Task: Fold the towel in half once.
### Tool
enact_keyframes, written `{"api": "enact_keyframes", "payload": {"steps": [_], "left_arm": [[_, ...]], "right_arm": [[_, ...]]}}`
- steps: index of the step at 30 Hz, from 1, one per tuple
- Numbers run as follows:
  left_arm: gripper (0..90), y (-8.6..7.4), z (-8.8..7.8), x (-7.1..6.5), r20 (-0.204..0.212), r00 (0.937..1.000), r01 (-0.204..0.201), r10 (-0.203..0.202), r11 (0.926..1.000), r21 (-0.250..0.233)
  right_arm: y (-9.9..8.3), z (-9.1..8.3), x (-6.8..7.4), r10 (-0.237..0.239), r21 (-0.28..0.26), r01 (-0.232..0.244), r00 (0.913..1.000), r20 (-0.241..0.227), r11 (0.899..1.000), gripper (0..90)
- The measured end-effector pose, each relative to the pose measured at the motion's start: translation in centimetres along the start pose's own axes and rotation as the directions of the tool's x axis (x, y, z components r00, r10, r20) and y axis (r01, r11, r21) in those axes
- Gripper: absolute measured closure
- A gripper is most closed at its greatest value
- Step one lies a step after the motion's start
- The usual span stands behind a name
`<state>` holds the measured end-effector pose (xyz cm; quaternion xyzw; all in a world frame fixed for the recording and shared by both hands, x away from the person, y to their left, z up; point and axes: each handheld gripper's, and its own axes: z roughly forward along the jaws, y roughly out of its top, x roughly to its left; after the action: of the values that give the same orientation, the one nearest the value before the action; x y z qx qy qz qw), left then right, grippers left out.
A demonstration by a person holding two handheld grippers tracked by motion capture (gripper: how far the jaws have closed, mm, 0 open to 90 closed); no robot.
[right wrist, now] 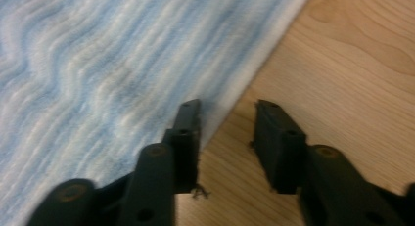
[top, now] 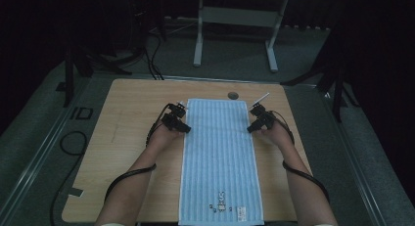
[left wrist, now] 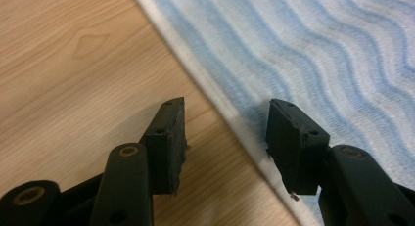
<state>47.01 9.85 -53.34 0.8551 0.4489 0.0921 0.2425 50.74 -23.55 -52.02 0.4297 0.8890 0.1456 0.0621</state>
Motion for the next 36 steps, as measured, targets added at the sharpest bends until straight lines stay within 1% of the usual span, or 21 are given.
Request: {"api": "enact_keyframes", "payload": {"steps": [2,4,5,6,7,8,10,13,18,20,21,22,23,24,25,27,30,32,33,35,36], "left_arm": [[61.9,0.1,0.0,-0.2,-0.001,1.0000,-0.008,0.008,1.0000,0.001],[70.8,0.2,0.0,-0.3,0.021,0.9997,-0.010,0.010,0.9999,0.006],[76.6,0.2,0.1,-0.4,0.036,0.9993,-0.011,0.011,0.9999,0.005],[81.2,0.2,0.1,-0.3,0.051,0.9987,-0.006,0.006,1.0000,0.003],[85.4,0.2,0.2,-0.3,0.061,0.9981,0.002,-0.003,1.0000,0.003],[86.7,0.2,0.2,-0.3,0.061,0.9981,0.002,-0.003,1.0000,0.003],[87.5,0.2,-0.1,-0.3,0.051,0.9987,-0.006,0.007,0.9999,-0.010],[87.7,0.1,-0.9,-0.3,0.055,0.9983,-0.014,0.016,0.9994,-0.032],[87.8,-0.1,-2.8,-0.3,0.082,0.9965,-0.012,0.018,0.9972,-0.074],[87.9,-0.1,-3.6,-0.4,0.099,0.9948,-0.018,0.026,0.9964,-0.083],[87.9,-0.1,-4.0,-0.6,0.092,0.9951,-0.028,0.037,0.9954,-0.091],[88.0,-0.2,-4.3,-0.7,0.093,0.9950,-0.028,0.037,0.9948,-0.098],[88.5,-0.3,-4.6,-0.8,0.108,0.9933,-0.030,0.040,0.9948,-0.097],[88.5,-0.4,-4.9,-0.9,0.104,0.9935,-0.036,0.047,0.9939,-0.104],[88.5,-0.6,-5.3,-1.0,0.112,0.9924,-0.039,0.051,0.9937,-0.105],[88.5,-1.3,-5.9,-1.2,0.114,0.9913,-0.054,0.067,0.9922,-0.112],[88.5,-2.7,-6.5,-1.6,0.148,0.9862,-0.057,0.074,0.9918,-0.114],[88.5,-3.7,-6.8,-2.2,0.159,0.9824,-0.081,0.099,0.9902,-0.114],[88.5,-4.1,-6.8,-2.4,0.176,0.9793,-0.081,0.100,0.9906,-0.110],[88.5,-5.1,-7.0,-3.0,0.186,0.9770,-0.084,0.105,0.9900,-0.113],[88.4,-5.5,-7.1,-3.2,0.199,0.9742,-0.086,0.106,0.9908,-0.105]], "right_arm": [[0.1,0.0,0.2,-0.010,0.010,0.010,0.9999,-0.011,1.000,73.7],[0.2,0.0,0.3,-0.013,0.013,0.013,0.9997,-0.020,1.000,79.0],[0.2,0.0,0.4,-0.017,0.015,0.017,0.9993,-0.033,1.000,84.5],[0.2,0.0,0.4,-0.019,0.014,0.020,0.9989,-0.044,1.000,86.0],[0.3,0.0,0.5,-0.025,0.017,0.025,0.9990,-0.038,1.000,89.3],[0.3,0.0,0.6,-0.030,0.020,0.031,0.9991,-0.029,0.999,89.6],[0.2,-0.1,0.9,-0.052,0.020,0.052,0.9985,-0.020,0.998,89.9],[0.1,-0.5,0.9,-0.052,0.004,0.052,0.9983,-0.027,0.999,90.0],[-0.2,-2.3,0.8,-0.052,-0.055,0.049,0.9977,-0.044,0.997,90.0],[-0.3,-3.0,1.1,-0.069,-0.077,0.066,0.9967,-0.043,0.995,90.0],[-0.4,-3.4,1.2,-0.074,-0.084,0.070,0.9961,-0.048,0.994,90.0],[-0.4,-3.9,1.5,-0.085,-0.091,0.081,0.9955,-0.042,0.993,90.0],[-0.5,-4.3,1.6,-0.095,-0.103,0.091,0.9948,-0.037,0.991,90.0],[-0.6,-4.7,1.9,-0.108,-0.105,0.104,0.9935,-0.036,0.989,90.0],[-0.7,-5.2,2.2,-0.121,-0.116,0.117,0.9923,-0.027,0.986,90.0],[-1.3,-6.1,2.8,-0.129,-0.137,0.125,0.9913,-0.023,0.983,90.0],[-2.8,-7.0,3.6,-0.157,-0.160,0.151,0.9873,-0.025,0.976,90.0],[-3.9,-7.3,4.1,-0.167,-0.167,0.160,0.9854,-0.033,0.973,90.0],[-4.5,-7.3,4.4,-0.174,-0.166,0.166,0.9842,-0.035,0.972,90.0],[-5.6,-7.2,4.9,-0.176,-0.162,0.166,0.9832,-0.048,0.973,90.0],[-6.1,-7.2,5.3,-0.183,-0.162,0.173,0.9821,-0.046,0.971,90.0]]}}
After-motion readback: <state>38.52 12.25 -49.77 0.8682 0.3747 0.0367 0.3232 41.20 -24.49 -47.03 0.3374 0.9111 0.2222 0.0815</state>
